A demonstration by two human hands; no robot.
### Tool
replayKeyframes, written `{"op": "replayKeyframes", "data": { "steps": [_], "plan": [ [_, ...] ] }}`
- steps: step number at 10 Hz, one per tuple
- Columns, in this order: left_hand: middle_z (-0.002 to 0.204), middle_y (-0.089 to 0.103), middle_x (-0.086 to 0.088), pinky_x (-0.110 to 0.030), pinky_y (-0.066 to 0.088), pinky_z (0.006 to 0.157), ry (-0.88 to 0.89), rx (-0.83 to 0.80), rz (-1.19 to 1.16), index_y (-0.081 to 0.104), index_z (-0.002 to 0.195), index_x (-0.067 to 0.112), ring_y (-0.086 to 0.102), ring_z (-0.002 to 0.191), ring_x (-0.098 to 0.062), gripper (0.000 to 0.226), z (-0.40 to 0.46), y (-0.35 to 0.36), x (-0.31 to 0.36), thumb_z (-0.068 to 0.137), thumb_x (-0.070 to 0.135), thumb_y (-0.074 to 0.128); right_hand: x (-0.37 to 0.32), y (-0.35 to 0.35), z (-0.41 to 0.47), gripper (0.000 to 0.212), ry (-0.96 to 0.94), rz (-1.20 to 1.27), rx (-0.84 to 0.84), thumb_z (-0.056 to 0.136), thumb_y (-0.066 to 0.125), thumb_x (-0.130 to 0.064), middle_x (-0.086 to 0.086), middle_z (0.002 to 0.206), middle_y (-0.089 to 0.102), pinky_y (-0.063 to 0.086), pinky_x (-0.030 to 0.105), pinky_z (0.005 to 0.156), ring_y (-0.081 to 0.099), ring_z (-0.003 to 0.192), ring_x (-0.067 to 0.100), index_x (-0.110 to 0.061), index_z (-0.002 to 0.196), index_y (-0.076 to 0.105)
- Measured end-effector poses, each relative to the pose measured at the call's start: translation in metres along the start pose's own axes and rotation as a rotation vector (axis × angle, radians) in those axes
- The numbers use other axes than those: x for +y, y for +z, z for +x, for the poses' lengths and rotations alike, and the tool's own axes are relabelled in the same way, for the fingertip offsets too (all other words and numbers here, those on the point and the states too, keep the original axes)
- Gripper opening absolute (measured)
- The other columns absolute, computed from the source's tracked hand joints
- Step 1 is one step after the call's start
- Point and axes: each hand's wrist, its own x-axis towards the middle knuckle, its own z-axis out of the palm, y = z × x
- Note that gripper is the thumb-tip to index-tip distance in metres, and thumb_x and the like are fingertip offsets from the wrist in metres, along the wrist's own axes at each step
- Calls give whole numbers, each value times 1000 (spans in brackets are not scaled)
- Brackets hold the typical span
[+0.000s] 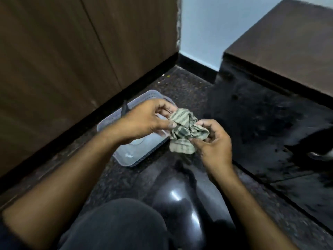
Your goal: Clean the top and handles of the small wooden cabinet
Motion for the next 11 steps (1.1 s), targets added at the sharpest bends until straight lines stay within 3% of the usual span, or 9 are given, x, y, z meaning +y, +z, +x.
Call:
{"op": "replayKeyframes", "data": {
  "steps": [1, 2, 3, 4, 5, 7, 9, 10, 11],
  "plan": [
    [101, 68, 11, -21, 57, 73, 141, 346, 151, 66, 116, 19, 69, 76, 0, 33, 4, -8, -41, 86, 7, 70, 12, 45, 31, 50, -54, -91, -1, 73, 65, 22, -9, 83, 65, 49, 13, 74, 60, 75, -5, -27, 81, 61],
    [124, 61, 15, -16, 51, 84, 143, 450, 224, 50, 140, 26, 62, 96, 10, 57, 14, -16, -66, 86, 20, 67, 22, 81, 69, 50, -98, -121, 37, 67, 60, 22, -14, 73, 62, 46, 10, 66, 57, 67, -10, -28, 73, 59],
    [164, 16, 3, -26, 33, 110, -33, 334, 174, 7, 158, 22, 23, 146, -11, 94, 27, -10, -93, 87, 27, 69, 43, 113, 100, 44, -53, -164, 86, 65, 53, 19, -9, 74, 64, 53, 24, 68, 60, 69, 1, -24, 71, 60],
    [166, 3, 1, -33, 21, 121, -125, 214, 79, -1, 157, 18, 8, 151, -14, 97, 40, 10, -110, 88, 23, 66, 69, 126, 125, 43, 49, -256, 48, 69, 52, 17, -7, 76, 69, 55, 25, 72, 64, 71, 6, -24, 71, 65],
    [165, 14, -3, -32, 25, 119, -213, 192, 140, 5, 157, 16, 20, 149, -18, 87, 59, 24, -131, 90, 22, 60, 101, 127, 138, 37, 197, -336, -11, 75, 56, 15, 4, 90, 77, 60, 32, 83, 73, 85, 19, -16, 83, 74],
    [152, 44, -6, -37, 41, 108, -290, 204, -6, 23, 154, 29, 48, 132, -24, 69, 93, 37, -163, 93, 24, 55, 147, 114, 139, 26, 48, -912, -363, 90, 56, 6, 12, 112, 64, 40, 16, 89, 59, 105, 22, 0, 112, 69],
    [151, 45, -10, -31, 44, 96, -340, 115, 96, -5, 155, 33, 52, 128, -28, 79, 109, 39, -184, 95, 37, 46, 141, 134, 135, 41, 72, -1545, -667, 103, 43, -20, 22, 148, 41, 40, 50, 110, 42, 136, 38, -5, 141, 45],
    [149, 46, -10, -27, 40, 96, -244, 149, 153, 9, 157, 22, 51, 129, -26, 87, 109, 34, -185, 82, 50, 45, 127, 126, 136, 37, 50, -1412, -625, 99, 50, -18, 19, 141, 48, 42, 47, 109, 46, 130, 36, -5, 134, 51],
    [161, 27, -10, -33, 27, 117, -127, 198, 256, 14, 157, 14, 28, 146, -22, 69, 96, 34, -175, 100, 47, 35, 103, 103, 123, 36, -88, -1295, -479, 94, 57, -13, 15, 135, 54, 47, 37, 104, 51, 124, 32, -3, 129, 56]
  ]
}}
